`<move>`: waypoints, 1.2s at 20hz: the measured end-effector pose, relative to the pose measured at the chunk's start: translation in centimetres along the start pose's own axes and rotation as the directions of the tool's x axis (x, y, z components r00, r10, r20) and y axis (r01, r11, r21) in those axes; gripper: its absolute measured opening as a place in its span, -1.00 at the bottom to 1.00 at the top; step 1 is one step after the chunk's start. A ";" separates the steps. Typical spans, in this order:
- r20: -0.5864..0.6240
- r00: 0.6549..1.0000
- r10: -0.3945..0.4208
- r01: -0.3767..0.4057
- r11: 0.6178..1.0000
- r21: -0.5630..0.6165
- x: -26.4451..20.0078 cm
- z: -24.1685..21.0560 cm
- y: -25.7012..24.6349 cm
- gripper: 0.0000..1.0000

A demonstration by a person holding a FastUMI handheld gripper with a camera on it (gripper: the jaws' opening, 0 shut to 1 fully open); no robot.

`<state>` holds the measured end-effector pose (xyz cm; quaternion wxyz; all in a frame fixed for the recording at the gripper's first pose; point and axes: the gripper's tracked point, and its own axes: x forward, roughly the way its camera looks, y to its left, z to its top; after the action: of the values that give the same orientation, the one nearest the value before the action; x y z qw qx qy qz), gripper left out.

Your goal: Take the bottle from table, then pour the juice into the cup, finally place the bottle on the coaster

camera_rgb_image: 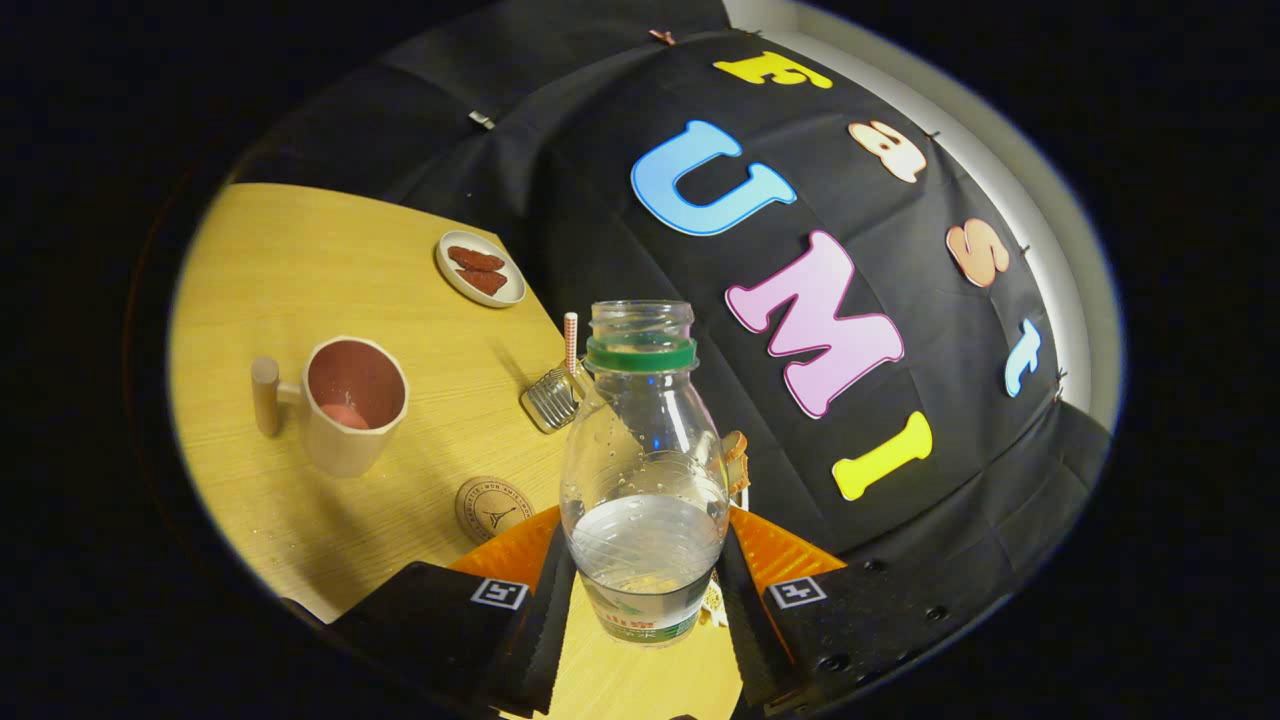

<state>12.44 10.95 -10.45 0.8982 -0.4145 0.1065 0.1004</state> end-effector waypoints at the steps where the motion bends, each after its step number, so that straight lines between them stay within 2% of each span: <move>1: 0.001 1.000 0.007 -0.007 1.000 -0.027 0.2 0.1 0.5 0.43; 9: 0.006 0.999 0.042 -0.040 0.982 -0.185 2.2 1.3 3.3 0.43; 13: -0.008 0.998 0.059 -0.059 0.954 -0.292 3.0 1.6 4.2 0.43; 24: -0.033 0.992 0.120 -0.121 0.871 -0.476 5.0 0.9 7.1 0.43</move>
<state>15.44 16.62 -16.34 0.7603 -0.6156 0.1051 0.1786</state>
